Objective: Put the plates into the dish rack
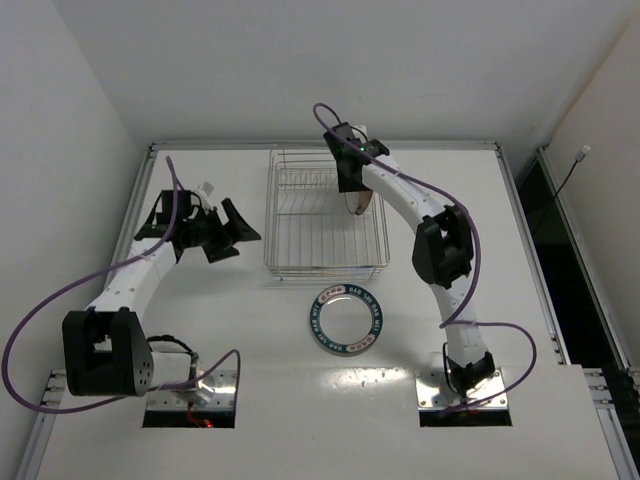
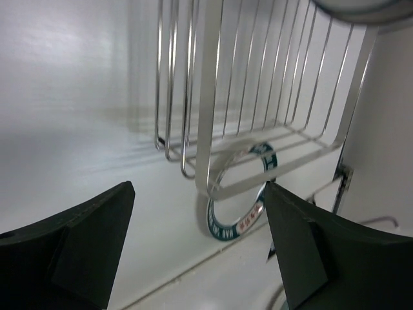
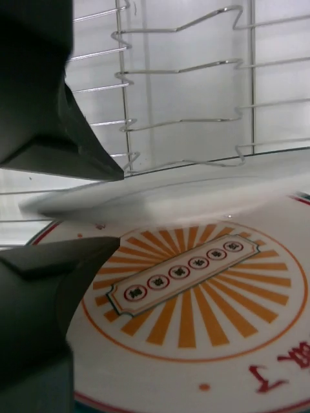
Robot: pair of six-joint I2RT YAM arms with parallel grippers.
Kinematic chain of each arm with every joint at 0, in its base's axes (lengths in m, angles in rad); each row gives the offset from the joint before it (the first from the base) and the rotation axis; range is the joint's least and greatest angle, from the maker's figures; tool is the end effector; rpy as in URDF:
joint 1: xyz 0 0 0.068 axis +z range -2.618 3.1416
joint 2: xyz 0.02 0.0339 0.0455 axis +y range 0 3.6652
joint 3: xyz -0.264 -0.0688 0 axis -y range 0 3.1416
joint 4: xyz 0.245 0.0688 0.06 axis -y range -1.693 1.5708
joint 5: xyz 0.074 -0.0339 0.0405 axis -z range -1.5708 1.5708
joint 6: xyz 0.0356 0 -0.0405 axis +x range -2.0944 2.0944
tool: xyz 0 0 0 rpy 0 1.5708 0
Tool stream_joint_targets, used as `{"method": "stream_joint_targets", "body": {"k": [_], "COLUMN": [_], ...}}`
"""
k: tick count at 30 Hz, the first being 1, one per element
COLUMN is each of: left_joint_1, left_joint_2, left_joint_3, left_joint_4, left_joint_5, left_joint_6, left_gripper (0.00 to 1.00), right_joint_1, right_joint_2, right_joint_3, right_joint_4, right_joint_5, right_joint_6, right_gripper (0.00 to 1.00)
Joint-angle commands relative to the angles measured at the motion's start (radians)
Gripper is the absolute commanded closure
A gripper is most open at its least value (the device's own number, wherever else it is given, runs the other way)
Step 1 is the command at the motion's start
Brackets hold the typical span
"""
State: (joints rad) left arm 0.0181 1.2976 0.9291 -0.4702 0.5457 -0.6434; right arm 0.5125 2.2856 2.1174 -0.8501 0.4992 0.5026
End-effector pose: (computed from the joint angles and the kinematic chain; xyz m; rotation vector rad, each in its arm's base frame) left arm 0.2690 -0.0136 0.2578 -0.5465 2.4001 -0.9403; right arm 0.4440 0.2303 0.2414 0.1628 2.4198 -0.2056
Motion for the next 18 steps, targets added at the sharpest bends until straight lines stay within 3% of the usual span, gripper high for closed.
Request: {"method": "stream_joint_targets", "body": {"k": [1,6,9,12,18], "left_joint_1": [-0.066,-0.196,-0.314,-0.392,-0.546], "left_joint_2": [-0.090,-0.127,-0.127,-0.103,0.158], "left_joint_3": [-0.111,-0.269,-0.349,-0.380,-0.333], "left_joint_4": [0.112,0.156,0.263,0.334,0.366], "left_joint_5": [0.152,0.152,0.152,0.137,0.039], "left_joint_6": [0.040,0.086,0.050,0.025,0.011], "left_gripper": [0.21,0.21,0.21,0.21,0.21], "right_joint_1": [-0.002,0.007,0.018,0.018,0.009], "right_joint_2": [-0.104,-0.208,-0.350,-0.559,-0.868], "right_joint_3": [0.042,0.128,0.110,-0.045,-0.322], "right_joint_4": [-0.013,-0.099,-0.113,-0.028,0.057], "right_joint_5": [-0.047,-0.065,-0.099,-0.177,-0.269], "right_joint_6": [0.014,0.014,0.014,0.014,0.004], "right_gripper": [0.58,0.34,0.33,0.32,0.28]}}
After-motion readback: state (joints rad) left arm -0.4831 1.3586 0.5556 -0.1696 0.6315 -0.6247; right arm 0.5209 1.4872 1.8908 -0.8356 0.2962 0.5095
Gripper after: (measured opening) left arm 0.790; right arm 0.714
